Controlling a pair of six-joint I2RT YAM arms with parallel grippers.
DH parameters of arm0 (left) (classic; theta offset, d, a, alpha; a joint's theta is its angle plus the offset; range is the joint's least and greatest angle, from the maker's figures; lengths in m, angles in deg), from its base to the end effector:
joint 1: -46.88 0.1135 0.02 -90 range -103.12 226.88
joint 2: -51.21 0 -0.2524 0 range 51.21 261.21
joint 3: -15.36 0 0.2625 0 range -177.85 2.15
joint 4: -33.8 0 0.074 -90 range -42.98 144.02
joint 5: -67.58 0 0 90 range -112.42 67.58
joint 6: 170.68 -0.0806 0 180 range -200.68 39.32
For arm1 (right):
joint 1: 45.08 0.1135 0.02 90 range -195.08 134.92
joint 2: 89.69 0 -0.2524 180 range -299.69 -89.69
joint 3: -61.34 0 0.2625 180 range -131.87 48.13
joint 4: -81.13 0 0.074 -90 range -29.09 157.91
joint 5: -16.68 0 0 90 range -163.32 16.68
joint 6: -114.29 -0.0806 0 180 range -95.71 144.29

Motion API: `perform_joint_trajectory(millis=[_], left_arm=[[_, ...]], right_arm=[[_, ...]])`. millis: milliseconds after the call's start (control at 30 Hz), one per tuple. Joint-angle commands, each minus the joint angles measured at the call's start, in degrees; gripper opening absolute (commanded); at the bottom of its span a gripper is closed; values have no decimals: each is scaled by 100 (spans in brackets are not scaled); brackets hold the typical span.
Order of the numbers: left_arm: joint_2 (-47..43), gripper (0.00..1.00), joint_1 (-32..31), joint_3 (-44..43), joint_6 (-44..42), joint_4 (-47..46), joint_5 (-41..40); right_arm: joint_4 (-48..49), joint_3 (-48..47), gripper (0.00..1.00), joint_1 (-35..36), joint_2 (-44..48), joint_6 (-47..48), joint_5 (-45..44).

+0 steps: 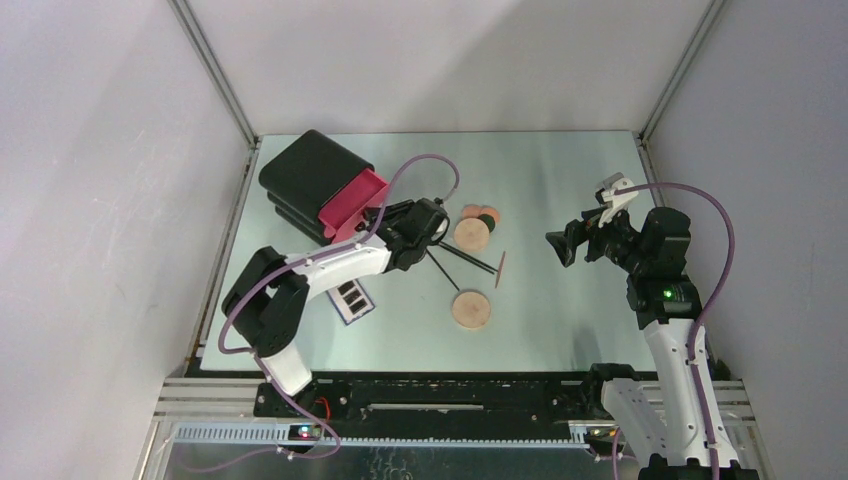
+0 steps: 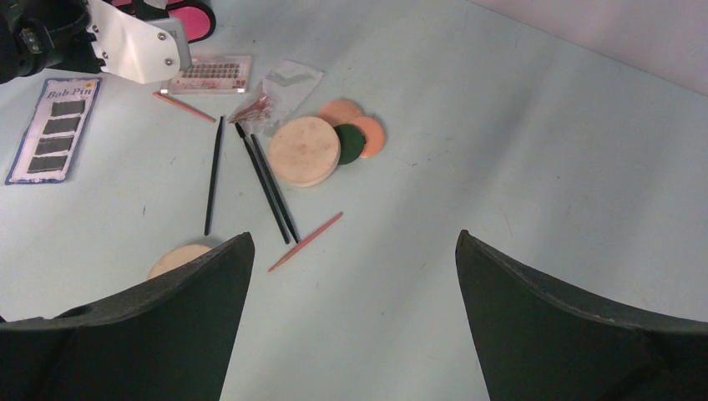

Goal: Organize the makeup
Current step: Open the drawer in the storage box.

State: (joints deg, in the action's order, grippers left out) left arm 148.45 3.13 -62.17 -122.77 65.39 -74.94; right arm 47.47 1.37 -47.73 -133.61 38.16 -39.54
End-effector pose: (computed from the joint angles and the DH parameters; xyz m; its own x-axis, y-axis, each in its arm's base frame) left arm 0.3157 -0.2137 0.1793 -0.3766 0.9251 -0.0489 0.4242 0.2191 0.8787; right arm 0.2267 0.0344 0.3185 -0.1757 -0.1913 -0.9657 -0.5491 0.8332 -0.0652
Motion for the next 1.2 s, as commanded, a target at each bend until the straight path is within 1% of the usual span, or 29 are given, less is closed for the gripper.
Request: perform_joint_trajectory(millis=[0, 167, 400, 633, 933, 1167], left_arm=[[-61, 30, -158, 284, 799, 652, 562], [-105, 33, -259, 158, 1046, 770, 818], [-141, 31, -291, -195, 1455, 1039, 1201], [-284, 28, -268, -257, 1525, 1027, 1104], [-612, 28, -141, -284, 1369, 891, 835], [-784, 30, -69, -301, 1369, 942, 1012]], right_arm=[[24, -8, 100, -24, 20, 110, 61], [24, -8, 100, -43, 7, 125, 59], [13, -8, 100, -51, 0, 133, 66], [-5, -2, 100, -51, -40, 160, 67], [-12, -8, 100, -51, -72, 166, 81], [-13, -6, 100, -51, -90, 173, 81]])
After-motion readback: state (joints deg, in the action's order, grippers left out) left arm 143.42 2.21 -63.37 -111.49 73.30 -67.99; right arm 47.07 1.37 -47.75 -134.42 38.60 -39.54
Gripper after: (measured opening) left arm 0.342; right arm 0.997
